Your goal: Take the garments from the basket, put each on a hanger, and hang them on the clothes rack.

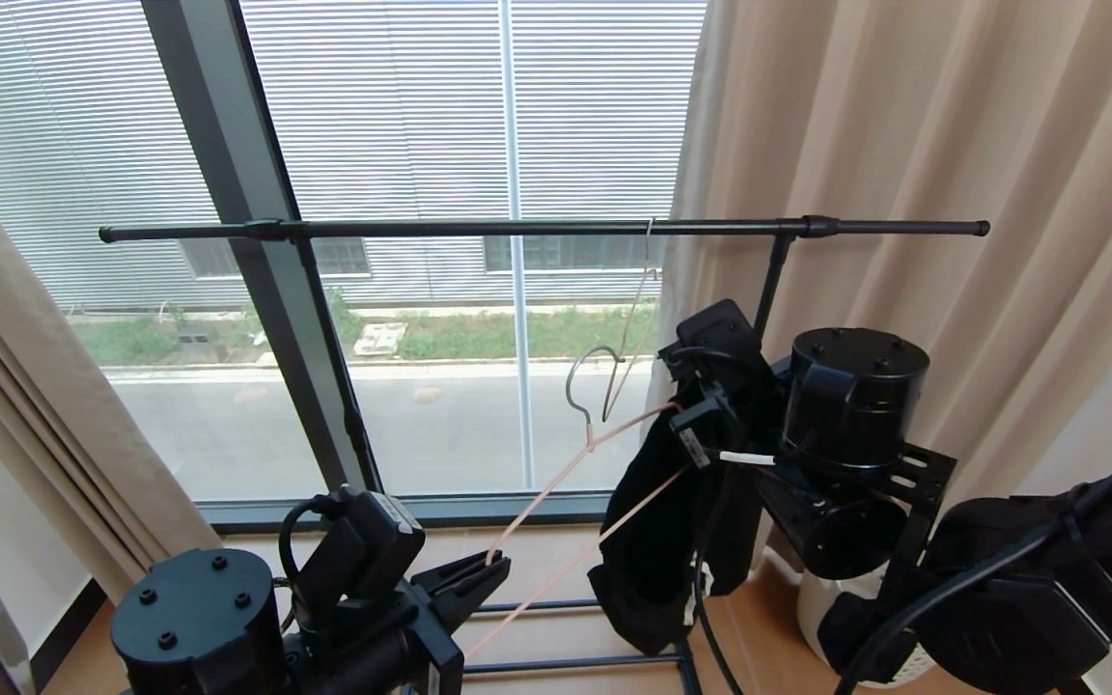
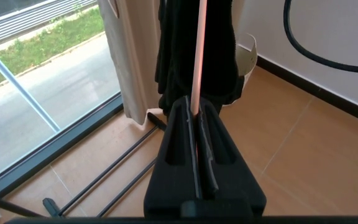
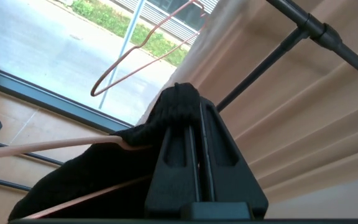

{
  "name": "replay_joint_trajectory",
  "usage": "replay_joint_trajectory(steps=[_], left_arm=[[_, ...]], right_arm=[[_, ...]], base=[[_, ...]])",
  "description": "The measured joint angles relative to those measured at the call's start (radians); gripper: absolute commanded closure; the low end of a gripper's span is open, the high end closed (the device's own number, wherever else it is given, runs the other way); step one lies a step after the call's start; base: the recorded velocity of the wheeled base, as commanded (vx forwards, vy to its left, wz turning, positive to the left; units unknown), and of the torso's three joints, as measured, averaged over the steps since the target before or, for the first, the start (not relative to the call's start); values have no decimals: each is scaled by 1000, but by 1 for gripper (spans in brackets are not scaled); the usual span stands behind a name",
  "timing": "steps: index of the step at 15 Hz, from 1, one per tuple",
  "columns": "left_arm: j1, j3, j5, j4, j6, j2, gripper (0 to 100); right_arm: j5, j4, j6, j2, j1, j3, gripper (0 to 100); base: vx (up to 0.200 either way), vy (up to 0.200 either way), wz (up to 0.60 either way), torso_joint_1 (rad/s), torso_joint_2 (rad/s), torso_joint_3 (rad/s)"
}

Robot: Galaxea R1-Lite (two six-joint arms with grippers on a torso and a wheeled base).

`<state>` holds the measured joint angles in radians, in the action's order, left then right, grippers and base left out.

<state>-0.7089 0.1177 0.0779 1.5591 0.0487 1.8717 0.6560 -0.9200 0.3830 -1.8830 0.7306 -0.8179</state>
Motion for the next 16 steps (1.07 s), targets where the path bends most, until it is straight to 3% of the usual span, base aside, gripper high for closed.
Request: replay_joint_trajectory(steps=[16], left_arm=[[-14,-16,-14,10,0,24,100]], right_arm=[[107,-3,-39,77,269,49,100]], base=[[0,0,0,0,0,0]])
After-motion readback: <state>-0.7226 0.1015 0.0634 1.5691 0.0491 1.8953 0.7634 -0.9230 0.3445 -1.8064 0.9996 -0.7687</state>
